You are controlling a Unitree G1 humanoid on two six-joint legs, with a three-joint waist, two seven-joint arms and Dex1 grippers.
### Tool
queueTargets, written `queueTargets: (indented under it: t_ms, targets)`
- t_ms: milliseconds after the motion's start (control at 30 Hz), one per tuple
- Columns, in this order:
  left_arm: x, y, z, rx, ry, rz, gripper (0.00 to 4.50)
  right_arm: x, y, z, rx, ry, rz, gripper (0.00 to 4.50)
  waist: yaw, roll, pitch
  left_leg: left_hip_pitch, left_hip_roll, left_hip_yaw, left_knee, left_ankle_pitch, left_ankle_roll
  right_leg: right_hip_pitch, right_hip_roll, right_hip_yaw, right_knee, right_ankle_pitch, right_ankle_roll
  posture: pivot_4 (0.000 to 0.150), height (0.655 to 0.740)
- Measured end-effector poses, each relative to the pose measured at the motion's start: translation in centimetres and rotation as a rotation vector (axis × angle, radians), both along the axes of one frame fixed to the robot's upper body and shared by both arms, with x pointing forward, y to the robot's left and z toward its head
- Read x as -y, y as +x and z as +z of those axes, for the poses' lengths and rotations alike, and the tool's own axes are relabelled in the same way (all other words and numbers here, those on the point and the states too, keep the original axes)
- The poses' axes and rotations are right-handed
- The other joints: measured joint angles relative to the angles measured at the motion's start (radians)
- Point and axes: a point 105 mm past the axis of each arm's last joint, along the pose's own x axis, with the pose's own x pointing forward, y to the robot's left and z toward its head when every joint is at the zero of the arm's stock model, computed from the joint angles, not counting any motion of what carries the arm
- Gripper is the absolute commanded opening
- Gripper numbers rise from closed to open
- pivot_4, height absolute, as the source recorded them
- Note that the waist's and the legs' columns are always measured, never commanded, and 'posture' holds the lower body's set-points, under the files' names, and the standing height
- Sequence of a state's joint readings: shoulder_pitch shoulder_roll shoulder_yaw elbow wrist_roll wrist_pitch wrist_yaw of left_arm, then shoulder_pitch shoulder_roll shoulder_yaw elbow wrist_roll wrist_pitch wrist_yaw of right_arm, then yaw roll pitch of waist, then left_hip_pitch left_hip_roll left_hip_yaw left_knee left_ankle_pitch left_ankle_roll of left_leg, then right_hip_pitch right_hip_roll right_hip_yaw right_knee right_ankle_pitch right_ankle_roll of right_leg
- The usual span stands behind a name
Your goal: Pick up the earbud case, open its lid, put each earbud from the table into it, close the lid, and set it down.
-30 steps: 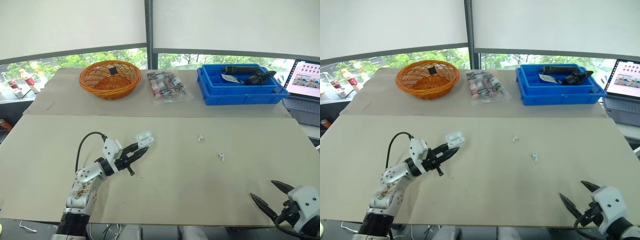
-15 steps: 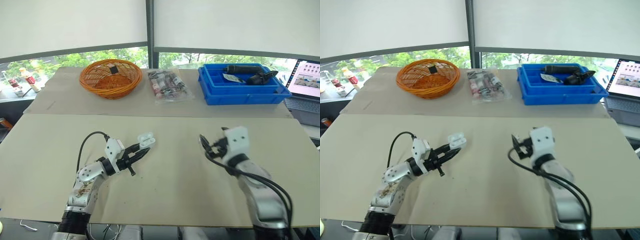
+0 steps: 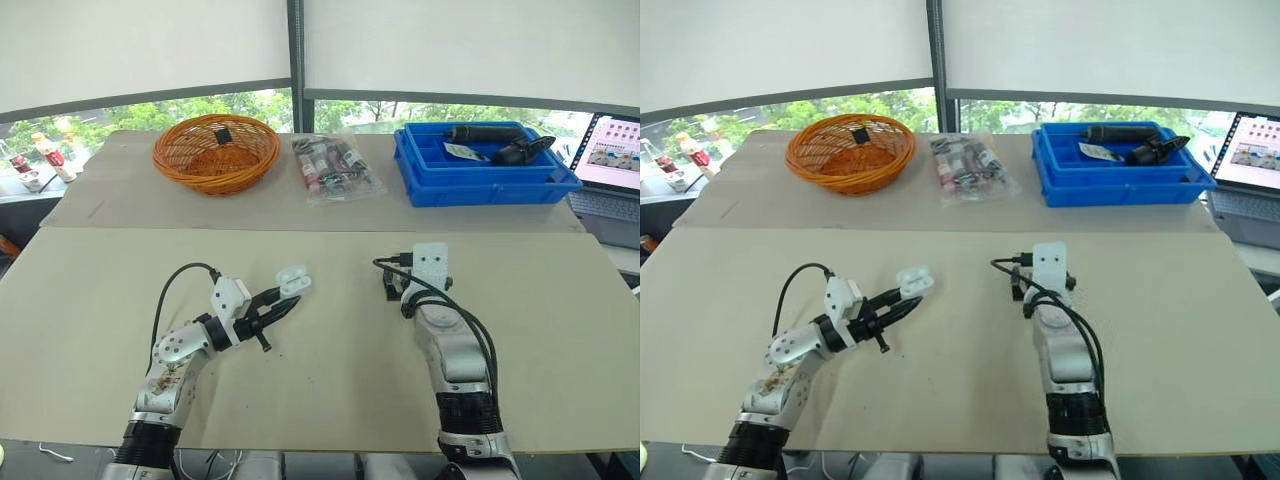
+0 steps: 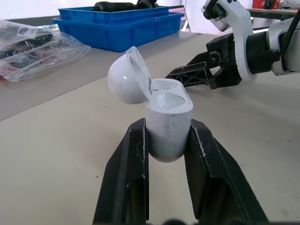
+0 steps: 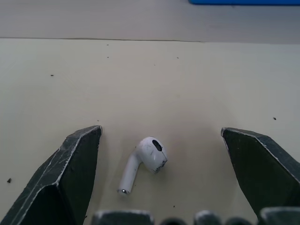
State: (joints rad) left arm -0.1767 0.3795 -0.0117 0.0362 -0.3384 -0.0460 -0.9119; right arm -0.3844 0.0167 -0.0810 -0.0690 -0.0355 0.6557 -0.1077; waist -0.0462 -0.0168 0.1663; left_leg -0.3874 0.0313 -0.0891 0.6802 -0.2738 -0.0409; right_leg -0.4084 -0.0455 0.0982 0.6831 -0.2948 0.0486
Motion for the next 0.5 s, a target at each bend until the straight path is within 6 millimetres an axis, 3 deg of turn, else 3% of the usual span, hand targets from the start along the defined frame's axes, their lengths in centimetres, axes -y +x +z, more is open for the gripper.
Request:
queueTargets:
  t_ms: [133, 400, 433, 500]
  targets:
    - [0.0, 0.0, 0.0, -0.001, 0.005, -0.001, 0.54, -0.2, -0.1, -0.2, -0.006, 0.033, -0.002, 3.35, 0.0, 0.0, 0.0, 0.0, 0.0, 0.0, 0.0, 0.0, 0.0, 0.0, 0.0, 0.0, 0.0, 0.0, 0.0, 0.15, 0.694]
    - [0.1, -0.1, -0.1, -0.002, 0.01, -0.006, 0.54, -0.5, -0.4, -0.2, -0.017, 0.055, 0.001, 0.59, -0.009, 0.0, 0.0, 0.001, 0.001, 0.0, -0.001, 0.0, 0.0, 0.0, 0.001, -0.001, 0.001, 0.0, 0.0, 0.15, 0.694]
    - [0.1, -0.1, -0.1, -0.002, 0.01, -0.006, 0.54, -0.6, -0.5, -0.1, -0.019, 0.057, 0.01, 0.32, -0.011, 0.0, 0.0, 0.001, 0.001, 0.0, -0.001, 0.0, 0.0, 0.0, 0.001, -0.001, 0.001, 0.0, 0.0, 0.15, 0.694]
    - [0.1, -0.1, -0.1, -0.002, 0.011, -0.006, 0.54, -1.0, -0.7, 0.0, -0.024, 0.071, 0.049, 0.32, -0.015, 0.0, 0.0, 0.001, 0.001, 0.0, -0.001, 0.0, 0.0, 0.0, 0.001, -0.001, 0.001, 0.0, 0.0, 0.15, 0.694]
